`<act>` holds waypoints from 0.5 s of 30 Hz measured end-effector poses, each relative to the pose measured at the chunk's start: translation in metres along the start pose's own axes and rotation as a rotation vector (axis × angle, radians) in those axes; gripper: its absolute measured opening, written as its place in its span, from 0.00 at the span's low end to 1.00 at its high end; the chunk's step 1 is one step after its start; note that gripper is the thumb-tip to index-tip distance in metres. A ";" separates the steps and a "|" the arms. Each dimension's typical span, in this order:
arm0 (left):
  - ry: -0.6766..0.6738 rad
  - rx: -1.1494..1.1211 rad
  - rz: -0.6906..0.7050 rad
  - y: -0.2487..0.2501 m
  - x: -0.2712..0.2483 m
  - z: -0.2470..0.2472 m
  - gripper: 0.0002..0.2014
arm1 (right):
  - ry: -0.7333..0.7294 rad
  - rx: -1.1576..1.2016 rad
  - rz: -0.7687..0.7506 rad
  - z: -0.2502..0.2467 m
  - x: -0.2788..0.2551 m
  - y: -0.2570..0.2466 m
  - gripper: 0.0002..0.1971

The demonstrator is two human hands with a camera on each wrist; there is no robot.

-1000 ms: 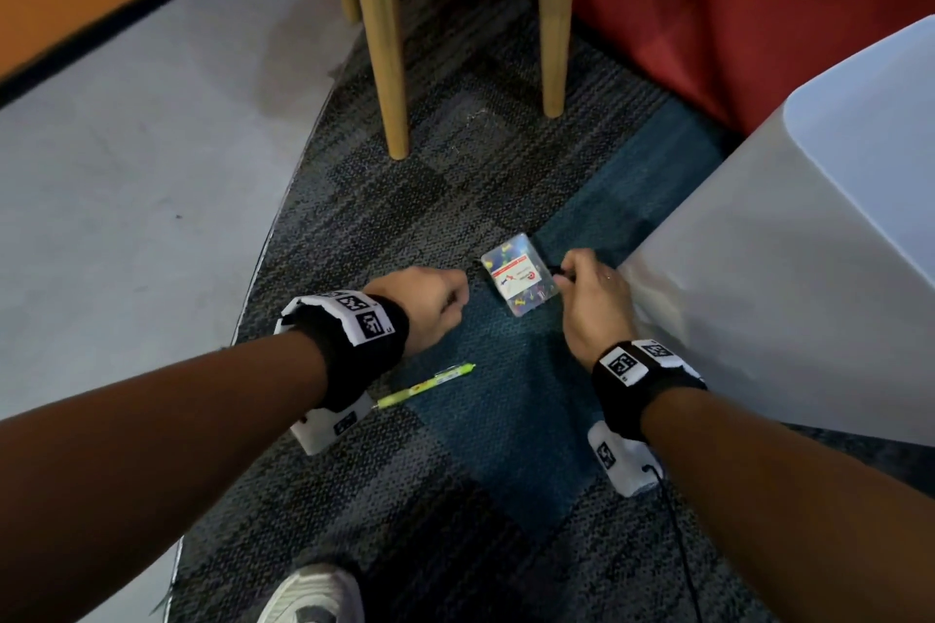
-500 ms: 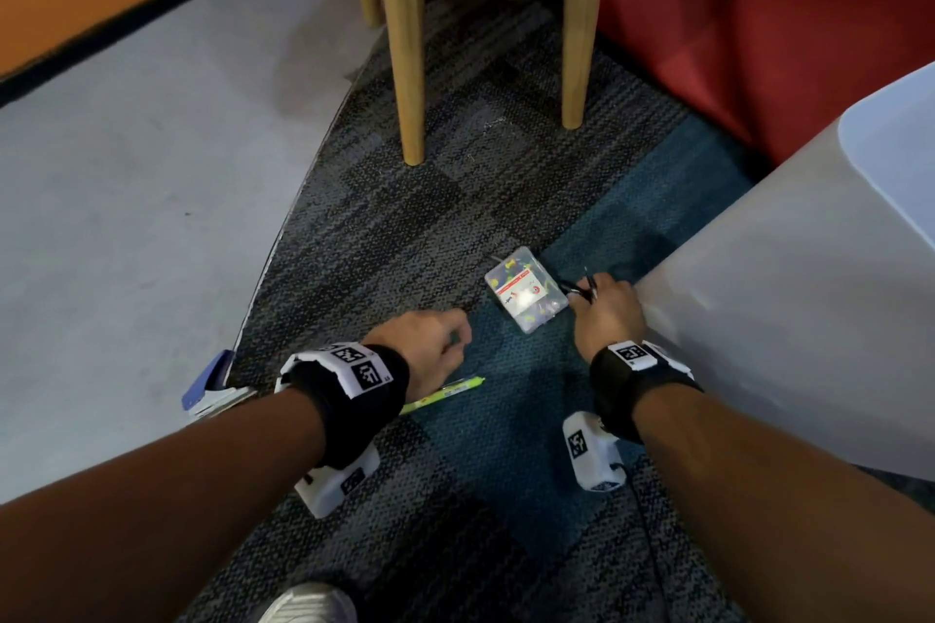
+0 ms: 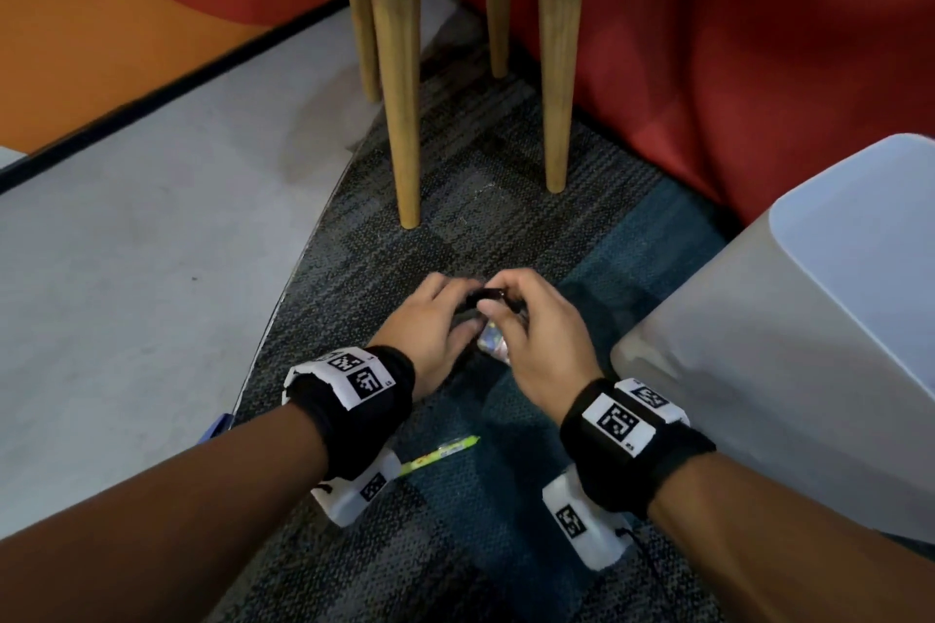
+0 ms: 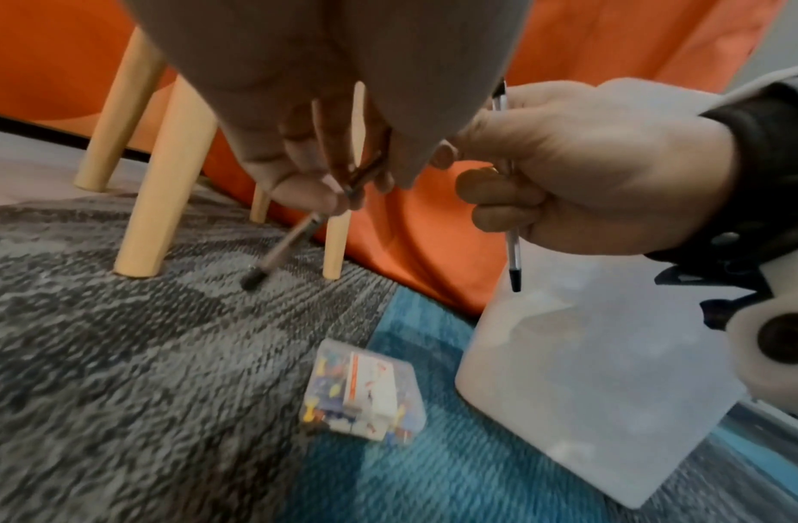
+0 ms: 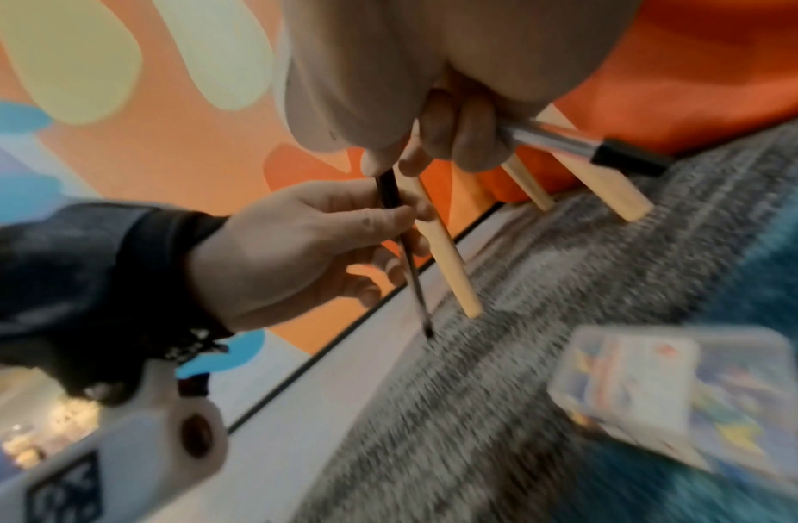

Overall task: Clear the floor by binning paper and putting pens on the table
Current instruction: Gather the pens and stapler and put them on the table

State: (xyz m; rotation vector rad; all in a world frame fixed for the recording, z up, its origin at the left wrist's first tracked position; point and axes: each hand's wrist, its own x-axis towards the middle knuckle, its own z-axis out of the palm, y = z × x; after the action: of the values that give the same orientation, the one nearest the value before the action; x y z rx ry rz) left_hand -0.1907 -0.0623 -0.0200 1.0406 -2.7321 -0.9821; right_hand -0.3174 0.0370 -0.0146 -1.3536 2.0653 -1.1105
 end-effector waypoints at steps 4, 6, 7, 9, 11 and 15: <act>0.045 0.007 0.045 0.025 0.005 -0.028 0.06 | 0.048 0.102 -0.014 -0.021 0.008 -0.032 0.10; 0.087 -0.036 0.070 0.039 0.006 -0.047 0.03 | 0.110 0.200 -0.002 -0.039 0.013 -0.053 0.16; 0.112 -0.075 0.097 0.047 0.007 -0.058 0.02 | 0.141 0.259 -0.001 -0.050 0.018 -0.063 0.17; 0.156 -0.165 0.104 0.066 0.012 -0.088 0.01 | 0.196 0.352 -0.044 -0.074 0.031 -0.084 0.18; 0.210 -0.271 0.101 0.089 0.018 -0.123 0.11 | 0.270 0.397 -0.120 -0.097 0.049 -0.105 0.23; 0.359 -0.356 0.203 0.143 0.031 -0.203 0.17 | 0.466 0.379 -0.233 -0.144 0.094 -0.154 0.24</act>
State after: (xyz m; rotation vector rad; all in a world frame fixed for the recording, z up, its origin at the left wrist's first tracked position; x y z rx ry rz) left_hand -0.2434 -0.1105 0.2193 0.7728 -2.2184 -1.0741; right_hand -0.3753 -0.0232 0.2005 -1.2466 1.8720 -1.9602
